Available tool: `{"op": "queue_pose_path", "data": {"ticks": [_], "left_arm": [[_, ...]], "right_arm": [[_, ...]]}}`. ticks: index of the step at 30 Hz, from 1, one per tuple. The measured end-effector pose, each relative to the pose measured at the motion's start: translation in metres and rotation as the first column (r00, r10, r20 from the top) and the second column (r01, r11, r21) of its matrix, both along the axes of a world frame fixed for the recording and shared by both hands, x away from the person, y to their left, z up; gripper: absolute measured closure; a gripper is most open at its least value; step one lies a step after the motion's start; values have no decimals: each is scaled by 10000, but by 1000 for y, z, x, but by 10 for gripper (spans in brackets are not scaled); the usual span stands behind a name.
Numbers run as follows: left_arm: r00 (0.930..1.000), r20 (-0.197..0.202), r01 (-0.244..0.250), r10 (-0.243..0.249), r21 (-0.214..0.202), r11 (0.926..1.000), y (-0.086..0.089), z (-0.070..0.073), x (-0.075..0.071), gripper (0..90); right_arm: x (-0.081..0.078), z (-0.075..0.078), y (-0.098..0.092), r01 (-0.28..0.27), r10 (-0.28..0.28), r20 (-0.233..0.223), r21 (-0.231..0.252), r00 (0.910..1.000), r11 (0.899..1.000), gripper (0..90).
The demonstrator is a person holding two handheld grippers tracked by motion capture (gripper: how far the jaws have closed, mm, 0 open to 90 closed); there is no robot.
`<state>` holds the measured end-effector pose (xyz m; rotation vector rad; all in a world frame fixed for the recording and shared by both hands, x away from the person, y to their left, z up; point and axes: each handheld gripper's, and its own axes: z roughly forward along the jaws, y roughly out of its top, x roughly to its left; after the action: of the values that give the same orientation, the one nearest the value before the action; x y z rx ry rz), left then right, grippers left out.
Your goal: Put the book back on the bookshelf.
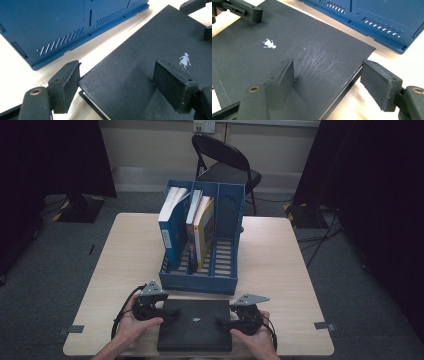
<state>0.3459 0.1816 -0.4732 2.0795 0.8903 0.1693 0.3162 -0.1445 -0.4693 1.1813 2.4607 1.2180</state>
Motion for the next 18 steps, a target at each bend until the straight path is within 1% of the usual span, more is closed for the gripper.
{"op": "queue_pose_path", "data": {"ticks": [1,2,3,5,7,8,9,11,13,15,16,18], "left_arm": [[10000,0,0,0,0,10000,0,0,0,219],[10000,32,8,-8,44,10000,0,0,0,219],[10000,-71,41,-41,-3,10000,0,0,1,220],[10000,-80,5,-4,125,9999,-1,2,0,221],[9997,-235,45,-40,203,9998,0,3,0,220],[9990,-416,163,-151,280,9995,2,4,0,221],[9990,-416,163,-151,280,9995,2,4,0,223],[9990,-429,160,-148,269,9995,6,4,-3,224],[9988,-457,204,-187,370,9991,11,5,-7,222],[9983,-558,166,-142,429,9989,14,6,-9,218],[9981,-612,113,-87,429,9990,15,6,-9,218],[9978,-659,112,-80,480,9988,16,7,-9,205]], "right_arm": [[0,0,0,0,0,0,0,10000,10000,266],[1,1,1,-89,90,6,-151,10000,9998,265],[2,2,3,-149,154,177,-260,9997,9995,264],[2,2,4,-166,174,262,-306,9995,9994,264],[3,2,4,-217,225,262,-320,9994,9993,264],[3,2,5,-258,266,279,-290,9993,9992,266],[5,1,5,-383,390,298,-237,9988,9990,267],[7,1,6,-419,425,289,-200,9987,9989,269],[10,0,9,-509,515,344,-182,9981,9985,271],[15,0,14,-680,685,374,-139,9969,9976,274],[15,0,14,-680,685,374,-139,9969,9976,274],[22,-1,20,-791,792,406,-52,9960,9969,277]]}}
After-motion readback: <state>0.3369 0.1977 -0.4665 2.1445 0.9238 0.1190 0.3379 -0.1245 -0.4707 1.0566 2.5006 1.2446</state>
